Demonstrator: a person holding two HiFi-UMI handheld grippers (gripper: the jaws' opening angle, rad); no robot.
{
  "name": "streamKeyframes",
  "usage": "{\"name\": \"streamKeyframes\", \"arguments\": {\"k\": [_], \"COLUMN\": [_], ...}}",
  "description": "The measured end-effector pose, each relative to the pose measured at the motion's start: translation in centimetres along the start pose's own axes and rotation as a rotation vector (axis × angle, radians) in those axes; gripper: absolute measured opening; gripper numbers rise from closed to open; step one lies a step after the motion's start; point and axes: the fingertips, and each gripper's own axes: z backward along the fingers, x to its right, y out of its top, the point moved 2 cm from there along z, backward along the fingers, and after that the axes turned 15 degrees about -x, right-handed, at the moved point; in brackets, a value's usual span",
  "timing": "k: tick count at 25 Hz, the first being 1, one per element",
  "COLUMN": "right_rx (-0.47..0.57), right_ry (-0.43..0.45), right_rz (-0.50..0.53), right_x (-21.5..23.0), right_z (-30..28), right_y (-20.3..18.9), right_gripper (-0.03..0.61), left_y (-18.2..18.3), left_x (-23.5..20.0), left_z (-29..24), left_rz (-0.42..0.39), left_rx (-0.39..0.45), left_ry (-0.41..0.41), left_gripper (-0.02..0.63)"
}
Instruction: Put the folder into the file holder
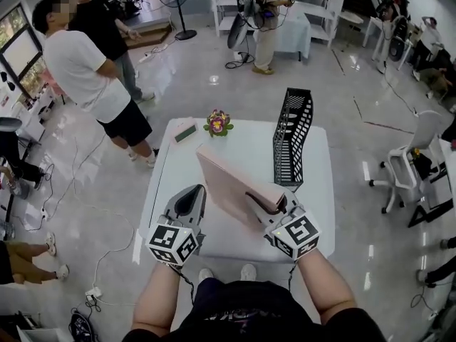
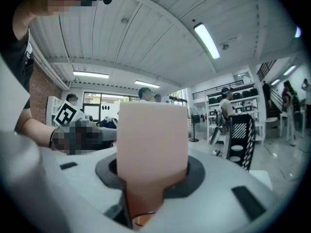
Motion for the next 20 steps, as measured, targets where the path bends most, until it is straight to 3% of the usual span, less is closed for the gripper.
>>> {"name": "streamKeyframes", "arguments": {"k": [10, 20], "right_rx": [0.056, 0.105], "right_ry": [-0.163, -0.39], "right_rz": [-0.162, -0.273], "right_x": [2.6, 2.0], "right_z": [3.9, 4.8], "right_y": [-0.4, 1.1], "right_gripper": [0.138, 0.138], "left_y": [2.0, 2.9], "left_x": [6.0, 6.6], "left_z": [-4.2, -4.8], "left_rz": [-0.099, -0.2], "left_rx": [-0.027, -0.06], "left_ry": [-0.252, -0.48], "left_gripper": [0.002, 0.002]}}
